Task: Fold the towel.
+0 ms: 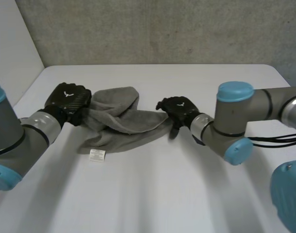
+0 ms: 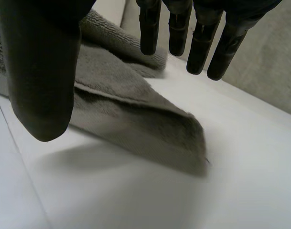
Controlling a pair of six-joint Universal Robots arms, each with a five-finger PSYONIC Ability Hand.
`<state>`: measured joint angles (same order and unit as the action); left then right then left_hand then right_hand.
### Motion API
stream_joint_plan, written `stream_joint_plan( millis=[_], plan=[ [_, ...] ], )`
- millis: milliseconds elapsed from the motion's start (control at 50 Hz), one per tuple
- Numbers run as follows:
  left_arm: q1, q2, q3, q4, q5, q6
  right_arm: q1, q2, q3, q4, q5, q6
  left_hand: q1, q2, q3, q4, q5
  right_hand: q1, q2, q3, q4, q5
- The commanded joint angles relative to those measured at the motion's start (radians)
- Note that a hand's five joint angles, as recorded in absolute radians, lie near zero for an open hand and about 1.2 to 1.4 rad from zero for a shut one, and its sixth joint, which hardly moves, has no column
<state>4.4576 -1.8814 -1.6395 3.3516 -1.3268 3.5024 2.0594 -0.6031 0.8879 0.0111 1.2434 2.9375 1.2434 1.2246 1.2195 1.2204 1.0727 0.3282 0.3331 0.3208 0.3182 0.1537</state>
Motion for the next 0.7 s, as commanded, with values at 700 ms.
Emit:
stream_joint_plan(
  millis=[700],
  plan=[
    [0.076,-0.206,0.595,0.054,-0.033,-0.058,0.019,0.197,-0.946,-0.165,0.206,-0.011,0.071,0.09,0.095,0.094,0.067,1.068,1.063,1.075,1.078,1.068]
  ],
)
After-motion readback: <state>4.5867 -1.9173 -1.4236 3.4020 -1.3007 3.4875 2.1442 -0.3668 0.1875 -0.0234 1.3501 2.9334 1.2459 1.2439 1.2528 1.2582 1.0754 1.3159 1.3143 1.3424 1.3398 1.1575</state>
